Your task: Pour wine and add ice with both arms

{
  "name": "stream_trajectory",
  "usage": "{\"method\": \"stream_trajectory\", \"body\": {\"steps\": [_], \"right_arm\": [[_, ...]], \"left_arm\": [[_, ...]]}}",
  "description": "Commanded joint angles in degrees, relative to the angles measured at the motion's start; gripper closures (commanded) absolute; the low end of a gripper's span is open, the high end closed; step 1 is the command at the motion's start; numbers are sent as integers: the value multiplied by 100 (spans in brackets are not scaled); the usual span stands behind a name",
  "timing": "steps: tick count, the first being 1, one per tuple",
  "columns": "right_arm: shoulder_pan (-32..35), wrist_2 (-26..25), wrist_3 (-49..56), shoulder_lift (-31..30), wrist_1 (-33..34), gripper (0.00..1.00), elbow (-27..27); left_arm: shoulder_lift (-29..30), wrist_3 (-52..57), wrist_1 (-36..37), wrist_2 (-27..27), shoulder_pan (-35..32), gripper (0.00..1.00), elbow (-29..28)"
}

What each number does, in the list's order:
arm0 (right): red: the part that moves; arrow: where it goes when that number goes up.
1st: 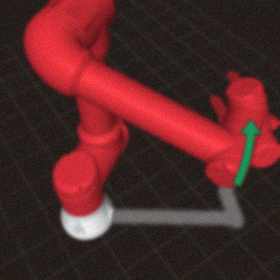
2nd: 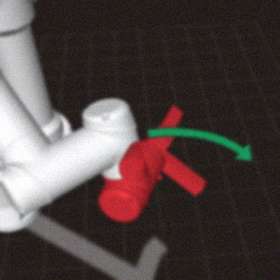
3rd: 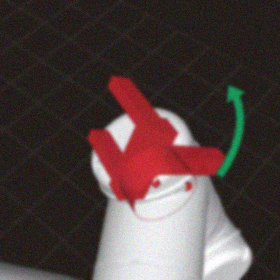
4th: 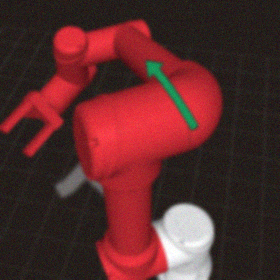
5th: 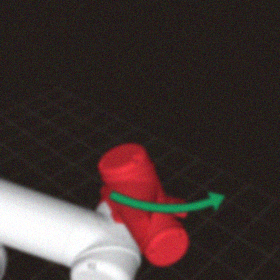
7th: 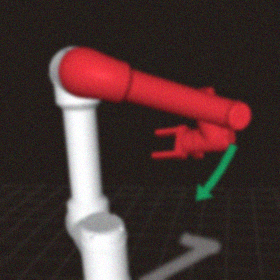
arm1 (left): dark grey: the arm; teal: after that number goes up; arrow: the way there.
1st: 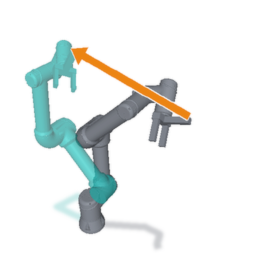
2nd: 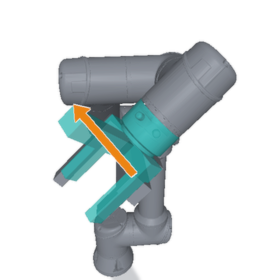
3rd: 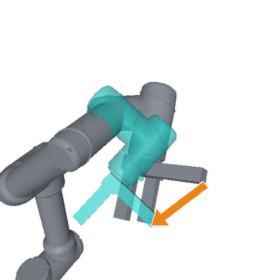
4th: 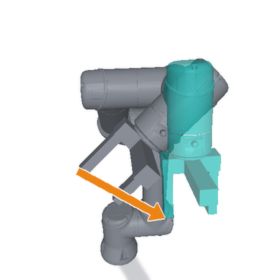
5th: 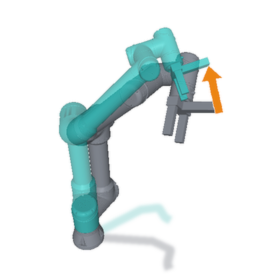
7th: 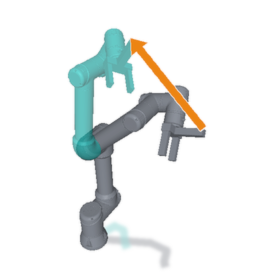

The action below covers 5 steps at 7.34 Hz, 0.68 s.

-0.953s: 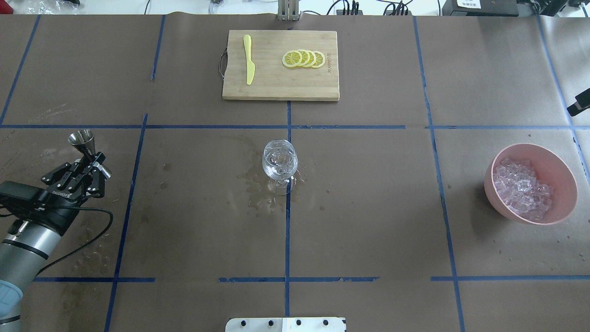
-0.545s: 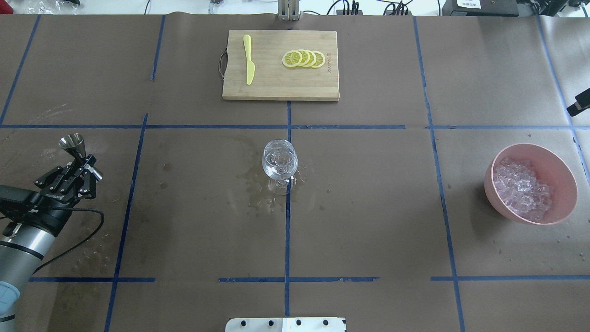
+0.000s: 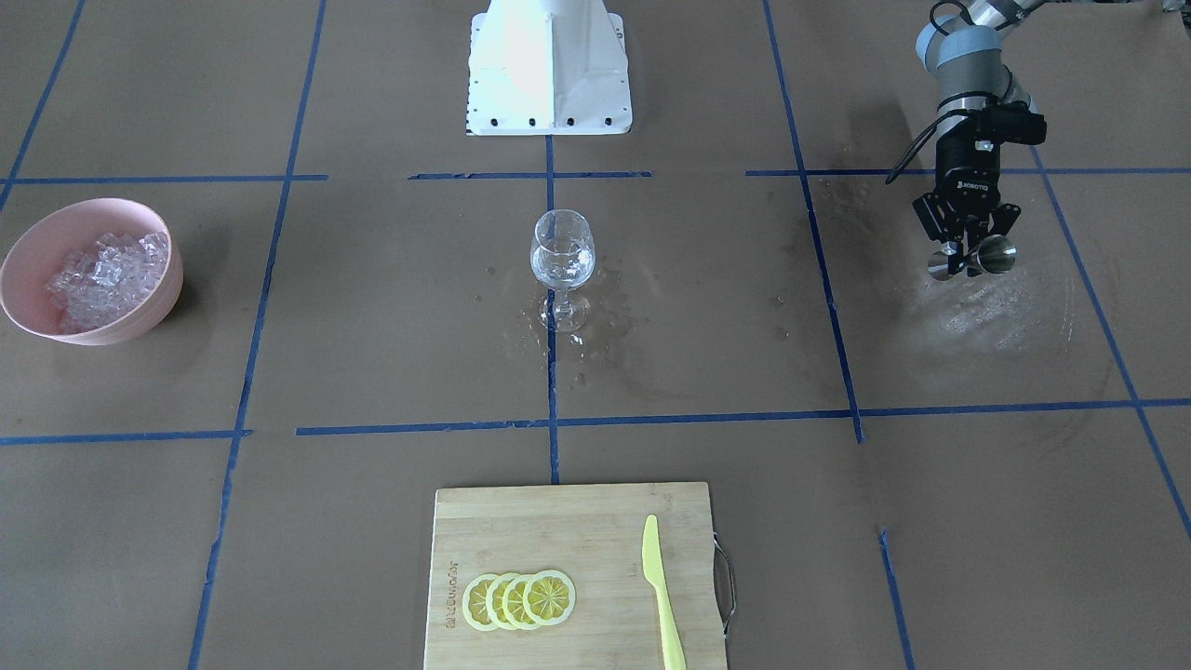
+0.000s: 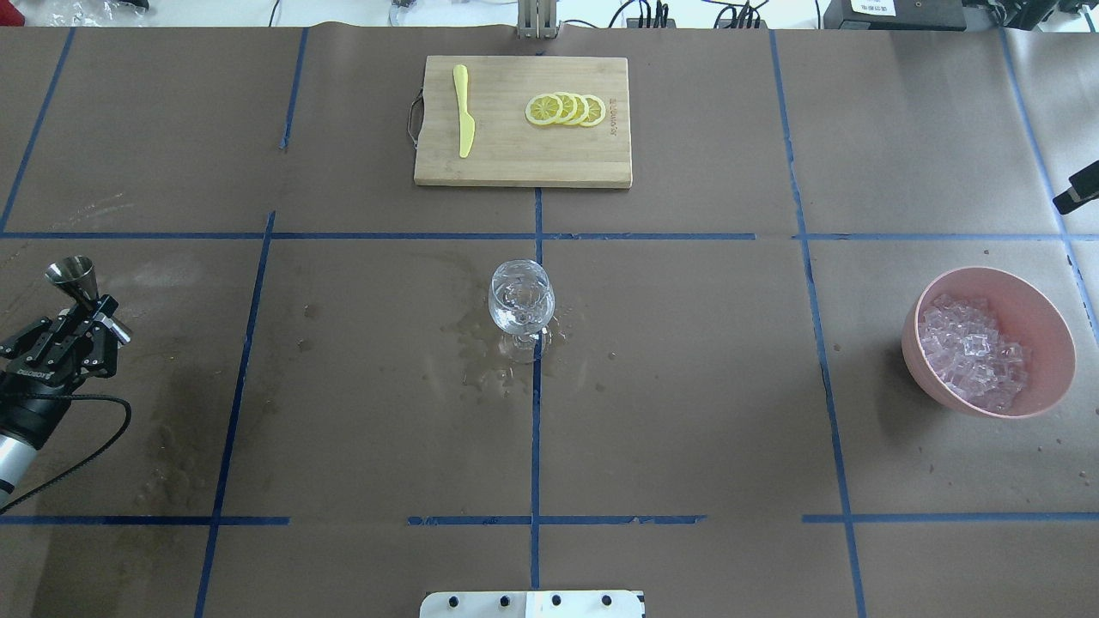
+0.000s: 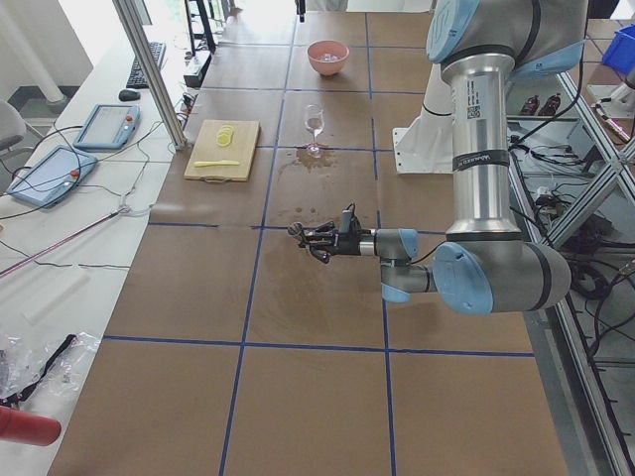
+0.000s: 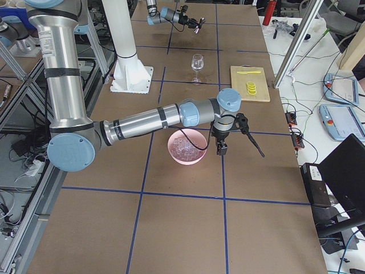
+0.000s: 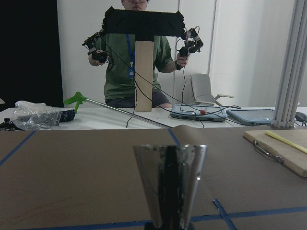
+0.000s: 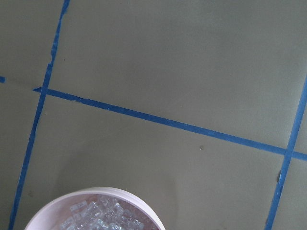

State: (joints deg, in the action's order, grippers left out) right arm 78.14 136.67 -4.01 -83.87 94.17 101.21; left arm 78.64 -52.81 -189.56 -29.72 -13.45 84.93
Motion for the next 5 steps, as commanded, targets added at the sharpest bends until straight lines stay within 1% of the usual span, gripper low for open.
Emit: {"method": "stream_trajectory", "body": {"steps": [1,2,3,4,5], "right_arm": [[0,0,-3,11,4,0,13],[0,0,6,11,4,0,4],[0,0,-3,20,4,0,-5],[0,0,6,20,4,0,-14],[0,0,-3,20,4,0,-14]], "left_arm": [[-15,-1,-11,2,0,61,-3],[-15,-1,-11,2,0,63,-3],[-15,-10,-11,2,0,63,-3],[-15,-28,-11,-7,0,87,-3],[-15,-36,-11,-7,0,99,-3]]}}
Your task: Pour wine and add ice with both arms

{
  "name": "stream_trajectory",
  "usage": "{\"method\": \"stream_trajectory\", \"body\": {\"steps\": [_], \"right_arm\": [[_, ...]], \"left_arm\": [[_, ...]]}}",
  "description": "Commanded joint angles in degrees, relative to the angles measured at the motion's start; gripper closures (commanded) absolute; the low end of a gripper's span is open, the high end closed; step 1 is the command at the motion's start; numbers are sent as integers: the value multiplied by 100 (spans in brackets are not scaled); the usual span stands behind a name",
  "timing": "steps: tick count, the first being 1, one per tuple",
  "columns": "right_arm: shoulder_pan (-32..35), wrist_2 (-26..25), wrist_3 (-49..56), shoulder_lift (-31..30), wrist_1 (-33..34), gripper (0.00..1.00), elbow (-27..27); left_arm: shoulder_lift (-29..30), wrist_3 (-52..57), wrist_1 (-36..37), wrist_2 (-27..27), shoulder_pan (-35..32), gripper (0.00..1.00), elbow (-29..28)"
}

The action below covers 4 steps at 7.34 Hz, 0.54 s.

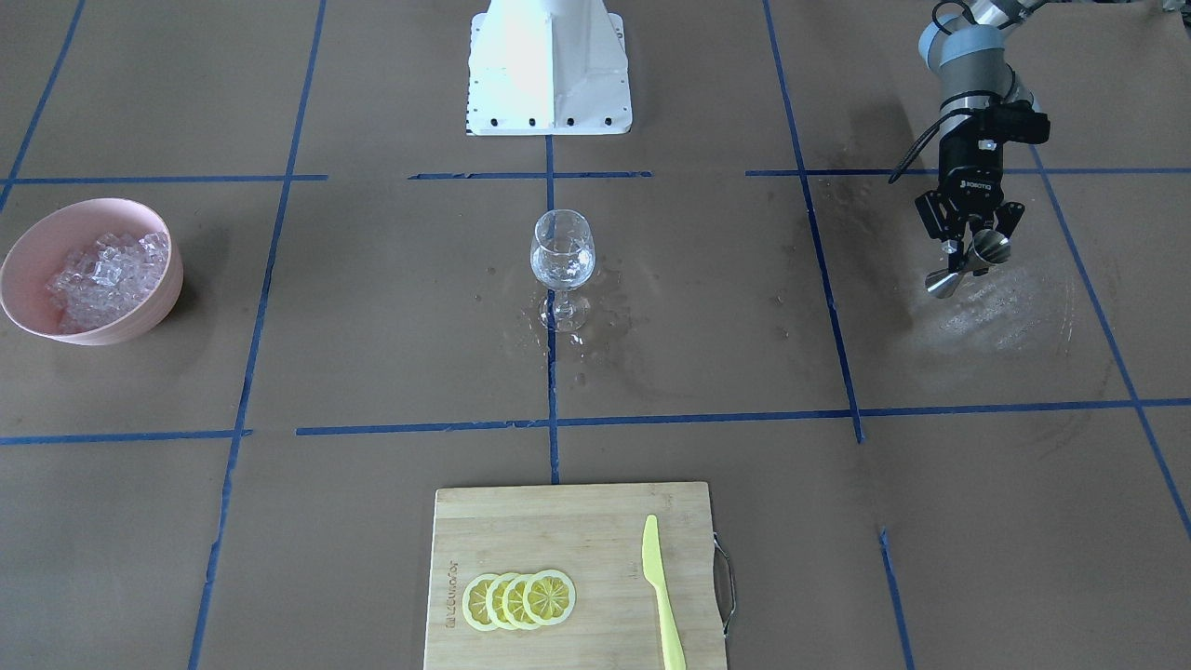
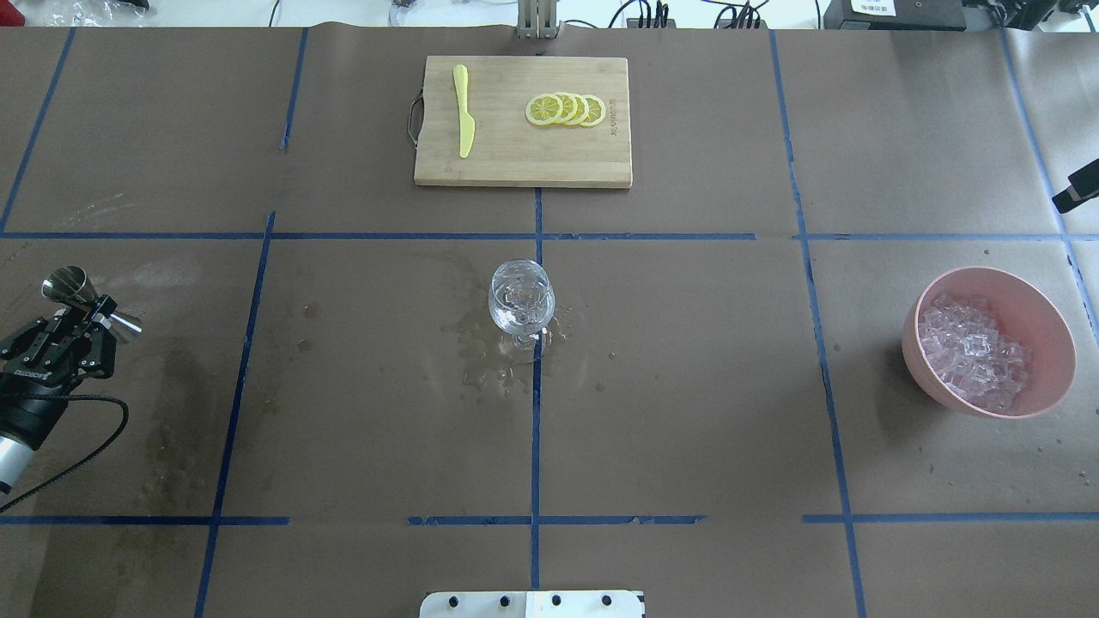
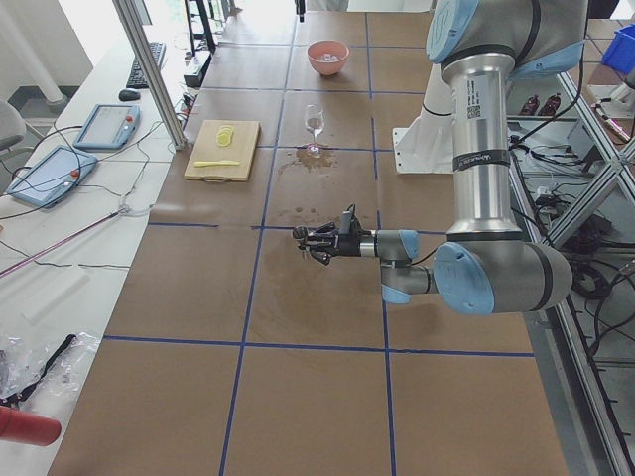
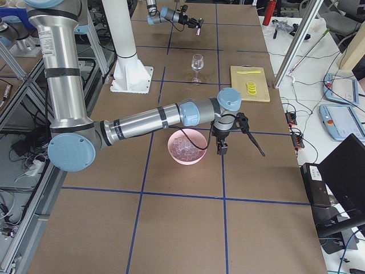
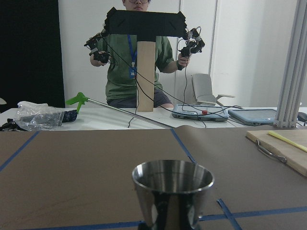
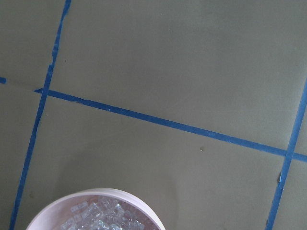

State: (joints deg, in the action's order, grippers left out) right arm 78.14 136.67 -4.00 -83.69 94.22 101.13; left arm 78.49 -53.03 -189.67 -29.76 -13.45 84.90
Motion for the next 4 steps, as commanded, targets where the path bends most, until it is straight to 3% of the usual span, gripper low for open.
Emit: {"method": "stream_trajectory", "body": {"steps": [1,4], "right_arm": [[0,0,4,2,0,0,-5],[0,0,-4,2,0,0,-5]], "left_arm": [[0,-49,0,-3,9,100,0],[8,-233,17,-12,53,97,-122]]}}
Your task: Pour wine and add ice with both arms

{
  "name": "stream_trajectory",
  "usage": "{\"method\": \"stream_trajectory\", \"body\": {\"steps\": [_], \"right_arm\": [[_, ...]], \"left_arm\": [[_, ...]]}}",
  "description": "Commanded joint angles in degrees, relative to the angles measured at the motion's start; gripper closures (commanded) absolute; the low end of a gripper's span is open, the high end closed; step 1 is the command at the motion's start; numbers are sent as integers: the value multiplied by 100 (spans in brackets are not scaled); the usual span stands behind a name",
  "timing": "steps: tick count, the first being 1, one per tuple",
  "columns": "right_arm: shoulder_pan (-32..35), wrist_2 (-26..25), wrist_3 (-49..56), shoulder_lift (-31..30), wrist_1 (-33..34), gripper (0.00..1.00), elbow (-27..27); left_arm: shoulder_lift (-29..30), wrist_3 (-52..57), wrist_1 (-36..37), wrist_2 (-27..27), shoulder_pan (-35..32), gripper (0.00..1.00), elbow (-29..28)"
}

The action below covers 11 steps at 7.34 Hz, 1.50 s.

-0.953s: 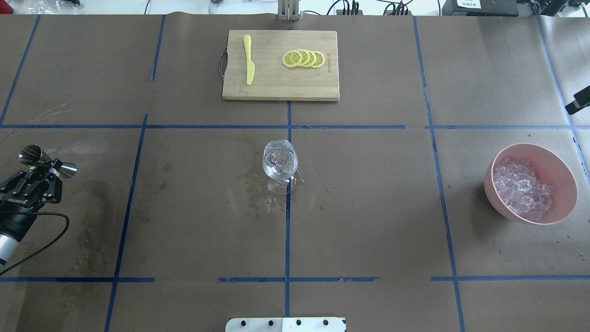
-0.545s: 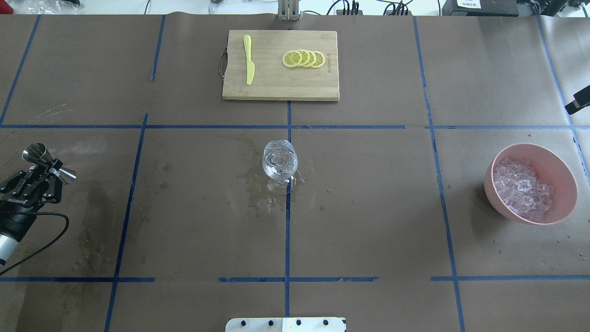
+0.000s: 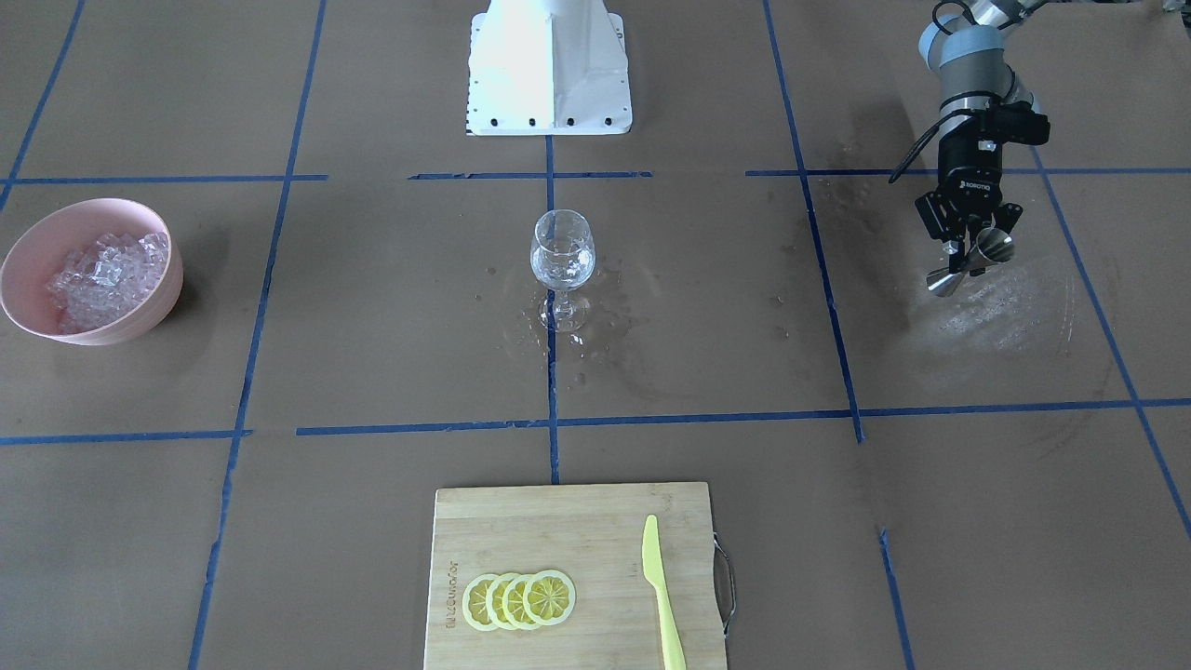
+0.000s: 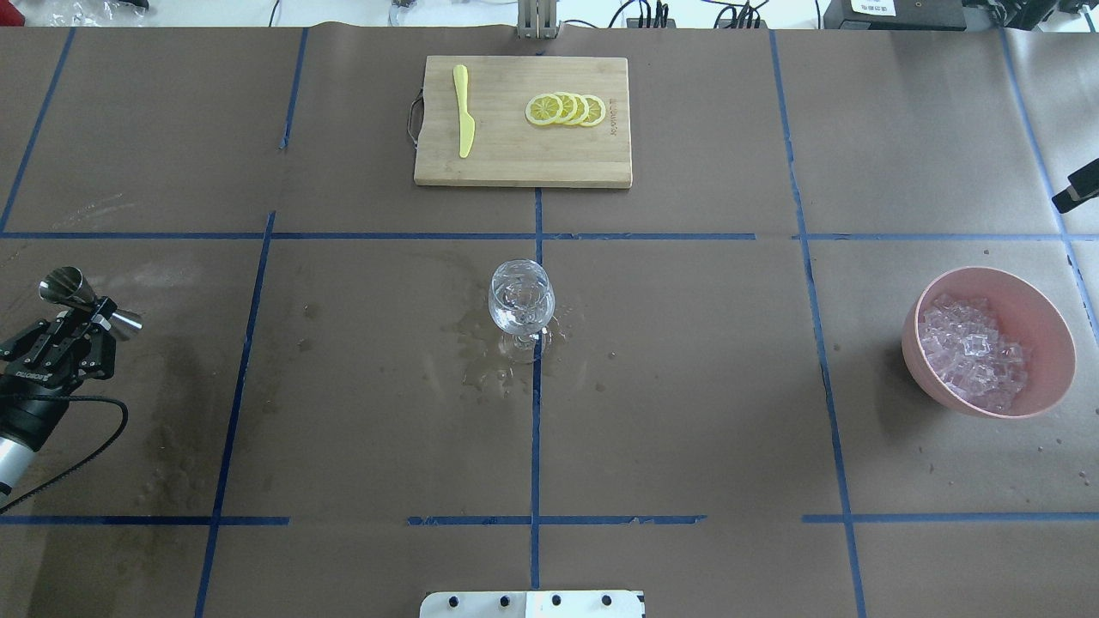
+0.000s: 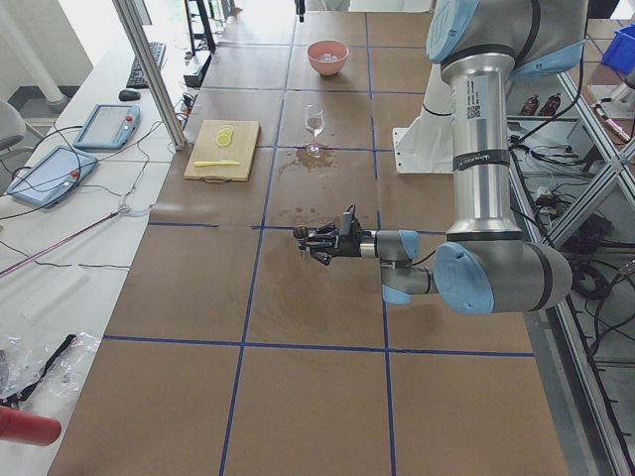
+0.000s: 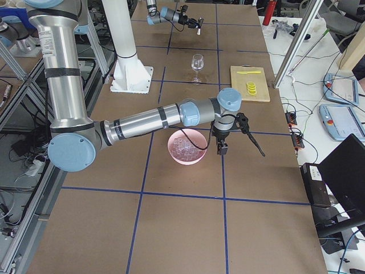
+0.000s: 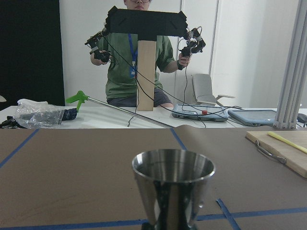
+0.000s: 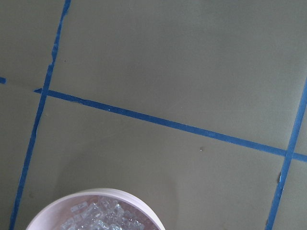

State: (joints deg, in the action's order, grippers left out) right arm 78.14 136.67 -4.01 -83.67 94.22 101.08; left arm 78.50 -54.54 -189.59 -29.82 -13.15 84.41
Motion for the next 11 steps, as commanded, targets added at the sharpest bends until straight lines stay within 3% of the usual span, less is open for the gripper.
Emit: {"method": "stream_trajectory", "body": {"steps": [1,11], "right_arm": [[0,0,-3,0,0,0,9],[0,0,-3,-27,0,0,35]], "left_arm": [[16,-100,36,-50,57,94,-135],[262,-180,291,-147,233,80,-408]]}}
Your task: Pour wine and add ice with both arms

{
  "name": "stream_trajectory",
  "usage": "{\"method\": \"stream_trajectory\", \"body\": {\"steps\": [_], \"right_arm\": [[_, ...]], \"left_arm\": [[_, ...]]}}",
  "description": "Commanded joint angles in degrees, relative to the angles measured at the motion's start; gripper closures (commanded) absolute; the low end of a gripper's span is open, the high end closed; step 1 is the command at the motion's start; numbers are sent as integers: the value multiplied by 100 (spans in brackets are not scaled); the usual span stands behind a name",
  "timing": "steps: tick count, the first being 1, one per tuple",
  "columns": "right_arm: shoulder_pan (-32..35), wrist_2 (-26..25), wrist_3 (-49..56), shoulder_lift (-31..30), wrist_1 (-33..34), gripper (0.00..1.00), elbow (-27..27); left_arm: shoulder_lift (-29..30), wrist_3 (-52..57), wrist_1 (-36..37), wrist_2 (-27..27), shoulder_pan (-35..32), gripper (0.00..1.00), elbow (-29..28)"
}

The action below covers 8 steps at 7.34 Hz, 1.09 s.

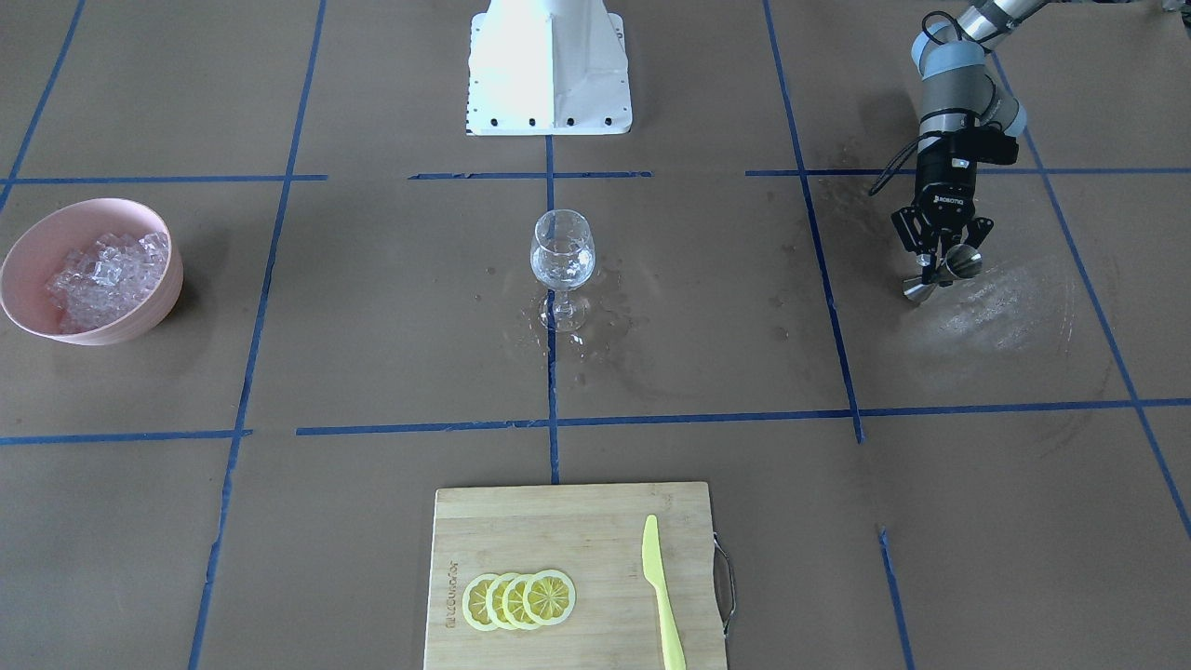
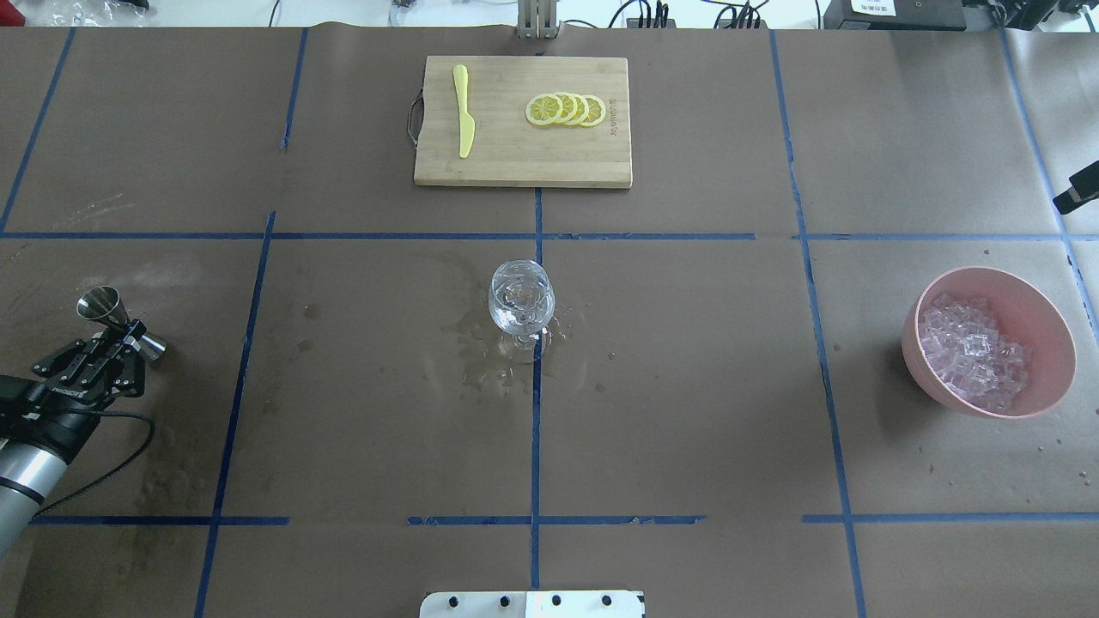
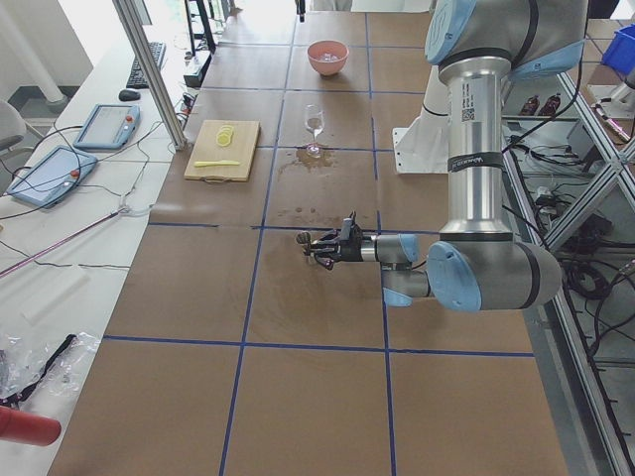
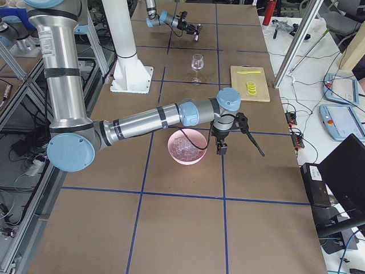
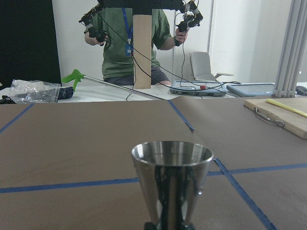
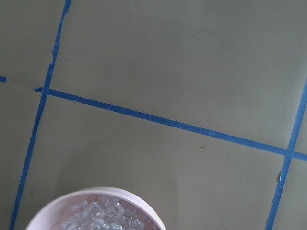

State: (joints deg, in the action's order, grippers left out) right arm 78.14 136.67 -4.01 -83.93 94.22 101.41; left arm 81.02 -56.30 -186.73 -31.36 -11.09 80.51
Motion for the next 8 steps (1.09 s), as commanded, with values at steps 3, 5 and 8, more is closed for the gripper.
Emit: {"method": "stream_trajectory", "body": {"steps": [3,5,8], "right_arm": [[9,0,-3,9,0,0,-16],[0,0,-3,17,0,0,-16],[0,0,-3,17,0,0,-16]], "left_arm": [[19,-3,5,-2,45,68,-52],[19,5,5,-2,54,39,-52],[-94,84,14,-368,36,24,-17]]}}
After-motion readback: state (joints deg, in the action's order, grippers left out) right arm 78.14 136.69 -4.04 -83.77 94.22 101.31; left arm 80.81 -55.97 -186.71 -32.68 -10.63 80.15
